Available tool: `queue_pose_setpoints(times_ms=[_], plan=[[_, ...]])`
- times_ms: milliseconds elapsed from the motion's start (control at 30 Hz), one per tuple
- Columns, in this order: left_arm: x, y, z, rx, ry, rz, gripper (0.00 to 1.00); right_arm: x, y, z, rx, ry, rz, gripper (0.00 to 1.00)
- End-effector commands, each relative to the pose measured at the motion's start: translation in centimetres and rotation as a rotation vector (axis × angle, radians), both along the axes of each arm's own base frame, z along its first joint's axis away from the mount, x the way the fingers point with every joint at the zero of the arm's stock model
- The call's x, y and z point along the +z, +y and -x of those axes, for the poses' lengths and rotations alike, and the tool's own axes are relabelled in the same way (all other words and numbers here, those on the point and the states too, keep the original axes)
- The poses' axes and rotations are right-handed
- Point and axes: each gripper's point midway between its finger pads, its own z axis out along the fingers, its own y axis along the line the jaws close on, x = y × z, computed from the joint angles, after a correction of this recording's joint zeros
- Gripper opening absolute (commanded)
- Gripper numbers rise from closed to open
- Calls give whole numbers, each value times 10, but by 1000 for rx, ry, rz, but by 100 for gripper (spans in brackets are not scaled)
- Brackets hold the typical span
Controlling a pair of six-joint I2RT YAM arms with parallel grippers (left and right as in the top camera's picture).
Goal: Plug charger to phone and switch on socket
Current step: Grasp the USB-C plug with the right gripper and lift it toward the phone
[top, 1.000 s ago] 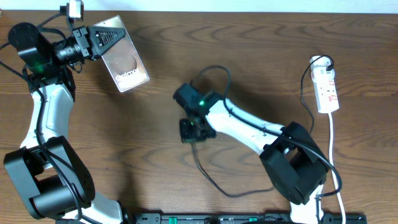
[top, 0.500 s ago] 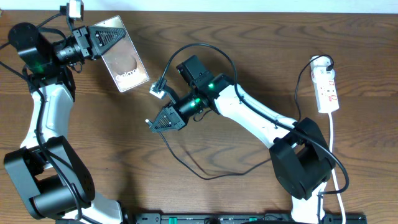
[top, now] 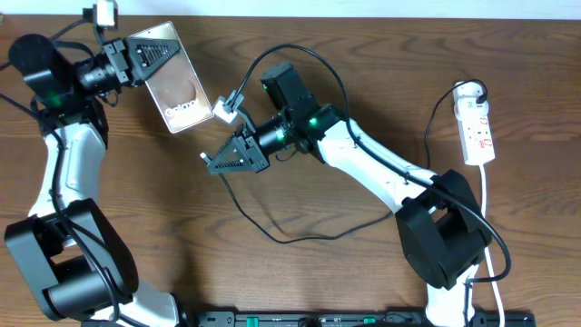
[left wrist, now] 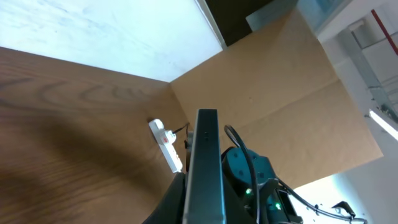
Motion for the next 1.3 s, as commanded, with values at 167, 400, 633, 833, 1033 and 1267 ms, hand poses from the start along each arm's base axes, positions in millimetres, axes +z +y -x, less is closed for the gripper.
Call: queue_pose_setpoints(times_ms=[167, 400, 633, 833, 1033, 1267], plan=[[14, 2, -7, 54, 1, 14, 7, 11, -2, -21, -61, 54, -1, 1], [16, 9, -18, 129, 101, 81, 7, 26, 3, -30, -76, 9, -60, 1], [17, 11, -22, 155, 103, 89, 8, 36, 4, -36, -92, 7, -85, 1], [17, 11, -22, 154, 112, 93, 8, 42, -3, -50, -127, 15, -97, 1], [17, 11, -22, 154, 111, 93, 8, 52, -7, -59, -149, 16, -123, 1], [17, 12, -22, 157, 142, 111, 8, 53, -6, -61, -159, 17, -124, 1]])
